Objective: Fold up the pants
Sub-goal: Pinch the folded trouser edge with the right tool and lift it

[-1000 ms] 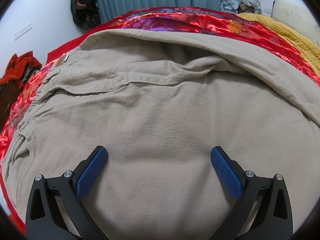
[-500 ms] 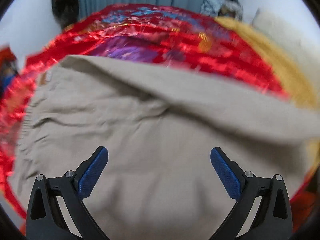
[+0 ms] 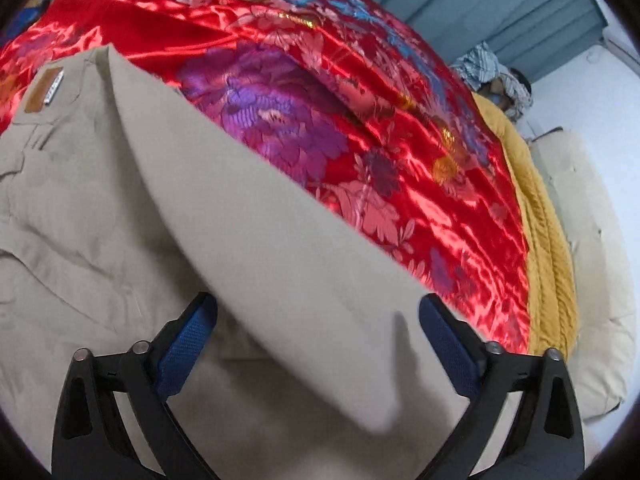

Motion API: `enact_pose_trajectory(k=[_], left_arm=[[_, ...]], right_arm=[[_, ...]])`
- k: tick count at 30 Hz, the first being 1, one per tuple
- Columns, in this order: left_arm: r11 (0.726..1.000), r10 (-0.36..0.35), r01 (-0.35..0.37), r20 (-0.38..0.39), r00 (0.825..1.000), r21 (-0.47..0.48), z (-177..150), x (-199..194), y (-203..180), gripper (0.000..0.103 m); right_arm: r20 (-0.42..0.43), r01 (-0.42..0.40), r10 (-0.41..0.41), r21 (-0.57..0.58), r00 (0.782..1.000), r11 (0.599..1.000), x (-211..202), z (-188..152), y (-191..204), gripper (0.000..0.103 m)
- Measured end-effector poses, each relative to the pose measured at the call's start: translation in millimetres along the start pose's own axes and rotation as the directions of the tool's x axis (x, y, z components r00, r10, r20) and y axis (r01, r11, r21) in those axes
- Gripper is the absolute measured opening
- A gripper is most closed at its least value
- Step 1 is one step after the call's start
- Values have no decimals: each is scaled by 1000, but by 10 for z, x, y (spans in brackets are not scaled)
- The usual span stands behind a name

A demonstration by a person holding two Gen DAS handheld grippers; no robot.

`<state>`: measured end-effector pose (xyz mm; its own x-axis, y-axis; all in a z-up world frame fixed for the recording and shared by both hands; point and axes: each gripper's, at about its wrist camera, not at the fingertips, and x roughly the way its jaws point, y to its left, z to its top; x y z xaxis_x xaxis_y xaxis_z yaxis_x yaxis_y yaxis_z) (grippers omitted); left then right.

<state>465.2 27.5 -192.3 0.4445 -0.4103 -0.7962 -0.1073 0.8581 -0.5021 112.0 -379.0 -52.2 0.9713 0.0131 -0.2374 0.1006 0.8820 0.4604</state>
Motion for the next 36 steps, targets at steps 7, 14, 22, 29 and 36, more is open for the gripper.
enact_pose_trajectory(k=[7, 14, 22, 29, 36], left_arm=[[999, -47, 47, 42, 998, -7, -15, -349, -151, 4], [987, -110, 82, 205, 973, 140, -1057, -1346, -154, 8], [993, 51, -49, -16, 999, 105, -1948, -553, 309, 7], [991, 44, -42, -8, 999, 127, -1930, -546, 259, 8], [979, 38, -43, 31, 999, 199, -2021, -660, 138, 9]], right_arm=[[-177, 70, -76, -37, 981, 997, 505, 118, -523, 3], [-161, -44, 22, -135, 987, 990, 247, 632, -671, 3], [-619, 230, -92, 147, 780, 962, 479, -774, -1924, 17], [-439, 215, 21, 480, 898, 850, 152, -841, -2317, 71], [-464, 320, -157, 296, 872, 900, 161, -494, -2368, 3]])
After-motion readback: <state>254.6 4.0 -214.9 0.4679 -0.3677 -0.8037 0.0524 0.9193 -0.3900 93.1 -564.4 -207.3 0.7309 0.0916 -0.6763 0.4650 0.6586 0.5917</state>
